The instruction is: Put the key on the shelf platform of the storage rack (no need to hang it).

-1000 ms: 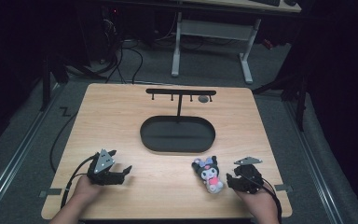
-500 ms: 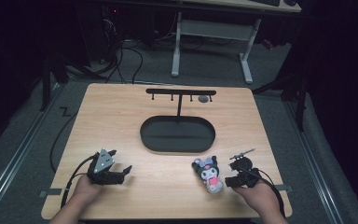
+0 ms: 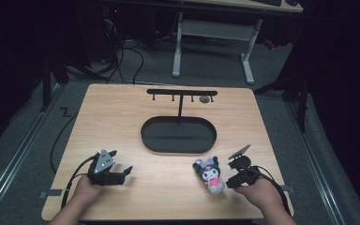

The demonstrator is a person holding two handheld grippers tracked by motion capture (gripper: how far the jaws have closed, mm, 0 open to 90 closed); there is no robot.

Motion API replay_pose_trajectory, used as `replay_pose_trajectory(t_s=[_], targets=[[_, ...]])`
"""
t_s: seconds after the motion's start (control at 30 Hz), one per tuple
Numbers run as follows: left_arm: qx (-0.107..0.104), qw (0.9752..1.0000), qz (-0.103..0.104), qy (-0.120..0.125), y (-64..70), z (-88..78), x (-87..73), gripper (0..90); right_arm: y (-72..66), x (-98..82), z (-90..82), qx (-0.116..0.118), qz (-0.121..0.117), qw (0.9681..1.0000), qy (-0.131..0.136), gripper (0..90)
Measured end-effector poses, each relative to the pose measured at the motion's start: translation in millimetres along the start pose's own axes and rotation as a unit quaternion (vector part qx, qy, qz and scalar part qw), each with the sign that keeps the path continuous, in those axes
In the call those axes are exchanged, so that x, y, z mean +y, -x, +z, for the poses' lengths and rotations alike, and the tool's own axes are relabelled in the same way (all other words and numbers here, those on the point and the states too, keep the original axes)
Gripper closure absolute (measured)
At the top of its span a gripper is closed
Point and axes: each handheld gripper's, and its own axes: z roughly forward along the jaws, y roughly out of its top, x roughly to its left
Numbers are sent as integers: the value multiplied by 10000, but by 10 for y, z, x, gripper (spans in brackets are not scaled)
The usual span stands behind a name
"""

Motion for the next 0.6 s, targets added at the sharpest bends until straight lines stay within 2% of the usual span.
replay_pose_trajectory(t_s=[0.3, 0.6], targets=[[10, 10000, 10, 0, 3, 5, -1, 154, -88, 94, -197, 198, -32, 9994, 295, 318], [6, 10000, -8, 1, -1, 6, 0, 154, -248, 181, -282, 341, -136, 9986, 379, 308]])
